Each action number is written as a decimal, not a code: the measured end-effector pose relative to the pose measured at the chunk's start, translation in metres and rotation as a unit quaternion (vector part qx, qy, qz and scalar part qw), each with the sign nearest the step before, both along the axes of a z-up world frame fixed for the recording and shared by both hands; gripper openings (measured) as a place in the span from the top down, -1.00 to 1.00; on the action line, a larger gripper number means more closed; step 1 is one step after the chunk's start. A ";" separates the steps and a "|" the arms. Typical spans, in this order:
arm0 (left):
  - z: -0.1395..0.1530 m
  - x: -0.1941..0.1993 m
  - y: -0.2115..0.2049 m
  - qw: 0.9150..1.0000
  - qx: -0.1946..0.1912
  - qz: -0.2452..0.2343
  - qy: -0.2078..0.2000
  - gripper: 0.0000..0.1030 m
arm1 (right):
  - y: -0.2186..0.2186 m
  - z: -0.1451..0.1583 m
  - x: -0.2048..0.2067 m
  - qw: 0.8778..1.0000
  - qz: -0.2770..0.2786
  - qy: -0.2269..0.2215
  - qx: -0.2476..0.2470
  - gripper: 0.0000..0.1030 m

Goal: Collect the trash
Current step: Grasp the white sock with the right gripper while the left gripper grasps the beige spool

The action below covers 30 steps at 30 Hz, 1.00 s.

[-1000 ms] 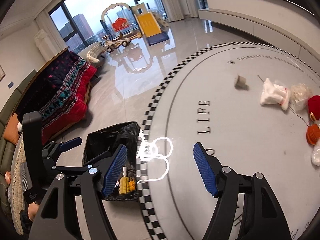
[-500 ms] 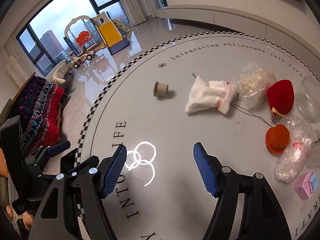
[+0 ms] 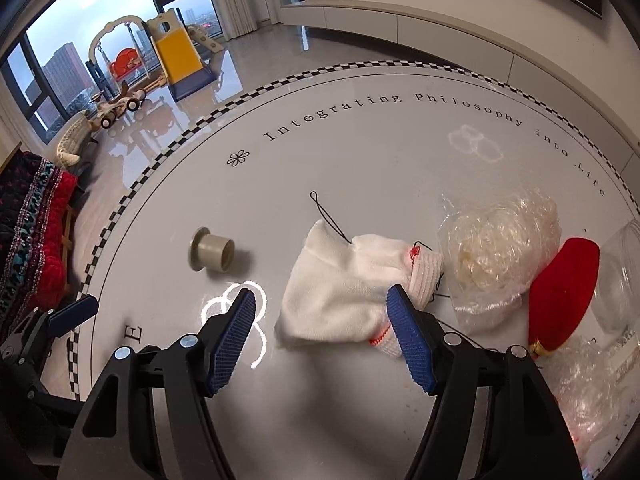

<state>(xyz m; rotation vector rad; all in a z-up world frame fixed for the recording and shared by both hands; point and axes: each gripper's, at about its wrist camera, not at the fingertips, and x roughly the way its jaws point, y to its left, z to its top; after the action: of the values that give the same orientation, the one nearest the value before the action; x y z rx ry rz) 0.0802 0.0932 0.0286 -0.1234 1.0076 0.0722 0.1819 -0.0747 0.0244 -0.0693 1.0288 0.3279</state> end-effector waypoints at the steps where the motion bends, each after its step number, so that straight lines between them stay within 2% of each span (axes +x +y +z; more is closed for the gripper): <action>1: -0.001 0.004 -0.002 1.000 0.001 -0.002 0.001 -0.88 | 0.000 -0.002 0.002 1.000 0.000 0.002 -0.003 -0.36; 2: -0.002 0.007 -0.003 1.000 0.002 -0.003 0.002 -0.88 | 0.000 -0.004 0.004 1.000 0.001 0.004 -0.005 -0.36; 4: -0.004 0.015 -0.006 1.000 -0.002 -0.006 0.003 -0.88 | 0.002 -0.008 0.007 1.000 0.002 0.006 -0.014 -0.22; 7: -0.006 0.026 -0.011 1.000 0.001 -0.010 0.004 -0.88 | 0.000 -0.008 0.011 1.000 0.002 0.005 -0.026 0.20; 8: -0.006 0.030 -0.013 1.000 0.004 -0.012 0.002 -0.88 | -0.002 -0.007 0.013 1.000 0.000 0.007 -0.023 0.48; 9: -0.006 0.035 -0.014 1.000 0.005 -0.012 0.001 -0.88 | -0.005 -0.006 0.015 1.000 0.000 0.014 -0.007 0.66; 13: -0.007 0.050 -0.020 1.000 0.019 -0.017 -0.016 -0.87 | -0.020 0.008 0.014 0.999 -0.005 0.009 0.040 0.71; 14: -0.008 0.052 -0.022 0.999 0.022 -0.019 -0.020 -0.74 | -0.023 0.011 0.012 0.999 -0.004 0.007 0.048 0.71; 15: -0.008 0.054 -0.023 0.999 0.021 -0.024 -0.019 -0.52 | -0.025 0.013 0.010 0.999 -0.004 0.005 0.053 0.71; 16: -0.010 0.057 -0.024 0.999 0.020 -0.027 -0.017 -0.43 | -0.027 0.015 0.008 0.998 -0.003 0.003 0.056 0.71; 18: -0.013 0.060 -0.026 0.999 0.020 -0.032 -0.012 0.01 | -0.030 0.017 0.007 0.998 -0.003 0.003 0.062 0.71; 19: -0.013 0.058 -0.028 0.999 0.030 -0.032 -0.015 0.06 | -0.032 0.018 0.006 0.998 -0.002 0.003 0.066 0.71; 21: -0.013 0.055 -0.028 0.999 0.031 -0.035 -0.019 0.37 | -0.035 0.020 0.003 0.998 -0.002 0.001 0.069 0.71; 22: -0.012 0.054 -0.027 0.999 0.027 -0.034 -0.020 0.44 | -0.035 0.020 0.001 0.997 -0.002 0.002 0.071 0.71; 25: -0.009 0.048 -0.020 0.999 0.000 -0.032 -0.017 0.43 | -0.034 0.024 -0.006 0.997 0.000 0.007 0.079 0.71; 30: 0.004 0.021 -0.018 0.999 0.004 -0.035 -0.027 0.43 | -0.029 0.036 -0.029 0.996 0.004 0.008 0.092 0.71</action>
<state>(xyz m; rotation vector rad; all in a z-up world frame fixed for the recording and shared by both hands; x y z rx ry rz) 0.1016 0.0751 0.0330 -0.0817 0.9568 0.0091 0.1526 -0.1036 0.0609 0.0960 1.0092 0.4290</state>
